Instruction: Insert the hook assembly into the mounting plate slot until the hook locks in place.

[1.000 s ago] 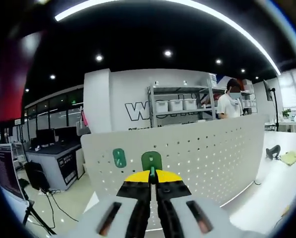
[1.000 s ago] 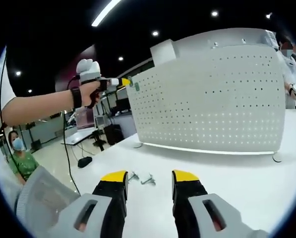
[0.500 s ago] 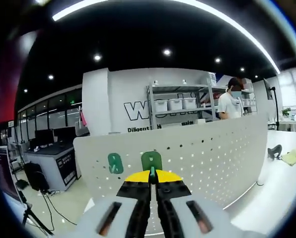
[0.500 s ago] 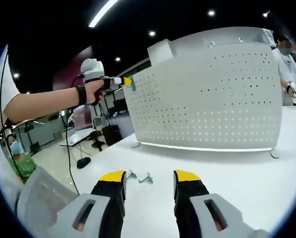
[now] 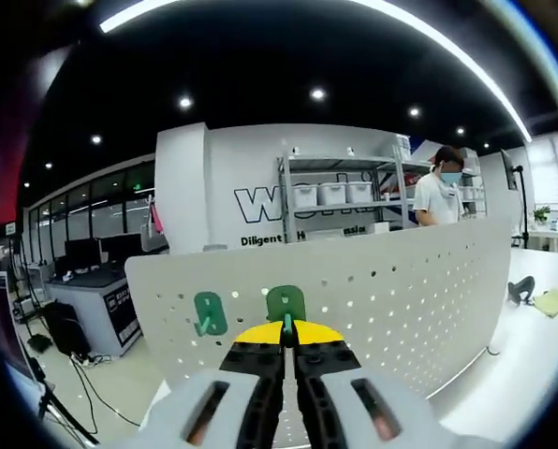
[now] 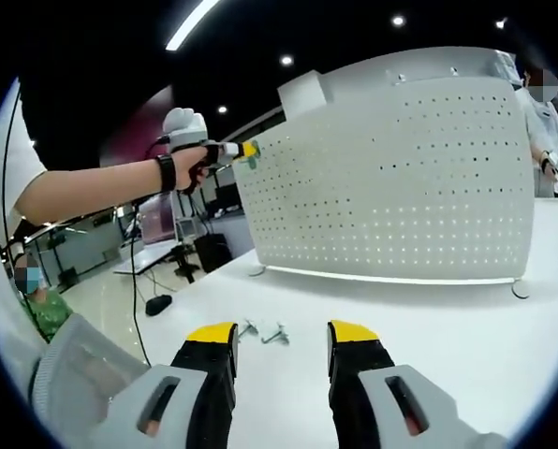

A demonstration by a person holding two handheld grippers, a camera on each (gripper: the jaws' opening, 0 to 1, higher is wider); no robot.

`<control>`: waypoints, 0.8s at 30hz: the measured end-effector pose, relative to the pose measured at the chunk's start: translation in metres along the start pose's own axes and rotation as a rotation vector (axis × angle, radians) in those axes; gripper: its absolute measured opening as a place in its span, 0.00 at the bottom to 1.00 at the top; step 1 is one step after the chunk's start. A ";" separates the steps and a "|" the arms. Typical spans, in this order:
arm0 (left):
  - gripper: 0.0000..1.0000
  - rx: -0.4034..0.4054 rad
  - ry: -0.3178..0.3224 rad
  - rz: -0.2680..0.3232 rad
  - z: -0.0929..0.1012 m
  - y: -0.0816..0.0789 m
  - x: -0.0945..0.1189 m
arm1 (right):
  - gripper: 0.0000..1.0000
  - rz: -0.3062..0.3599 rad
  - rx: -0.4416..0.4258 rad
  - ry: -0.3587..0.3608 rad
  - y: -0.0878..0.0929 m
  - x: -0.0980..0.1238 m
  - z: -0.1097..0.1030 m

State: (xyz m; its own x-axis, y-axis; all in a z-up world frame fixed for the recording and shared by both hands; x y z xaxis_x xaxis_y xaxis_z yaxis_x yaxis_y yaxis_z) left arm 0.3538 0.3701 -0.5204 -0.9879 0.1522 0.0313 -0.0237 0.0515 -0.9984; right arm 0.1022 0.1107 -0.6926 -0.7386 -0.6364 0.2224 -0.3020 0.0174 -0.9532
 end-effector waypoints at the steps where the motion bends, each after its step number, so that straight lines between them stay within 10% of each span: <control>1: 0.02 0.003 0.001 -0.001 -0.001 0.000 -0.002 | 0.39 -0.003 0.003 0.000 0.000 0.000 0.000; 24: 0.02 -0.009 -0.032 -0.027 -0.010 0.008 -0.028 | 0.39 -0.015 -0.029 0.043 0.007 0.005 0.009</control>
State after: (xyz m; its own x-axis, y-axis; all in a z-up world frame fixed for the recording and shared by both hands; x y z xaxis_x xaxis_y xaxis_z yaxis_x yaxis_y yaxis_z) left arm 0.3827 0.3765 -0.5283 -0.9912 0.1193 0.0569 -0.0495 0.0645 -0.9967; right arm 0.1015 0.1006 -0.6999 -0.7587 -0.6032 0.2460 -0.3302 0.0305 -0.9434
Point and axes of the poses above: the point that each gripper's makers call its tool centre point, and the gripper's own axes: x roughly backward along the fingers, z roughly to its right, y roughly out of its underside, the point moved 4 cm from there along x, roughly backward along the fingers, and after that the axes turned 1 degree about x, right-handed, at the moved point
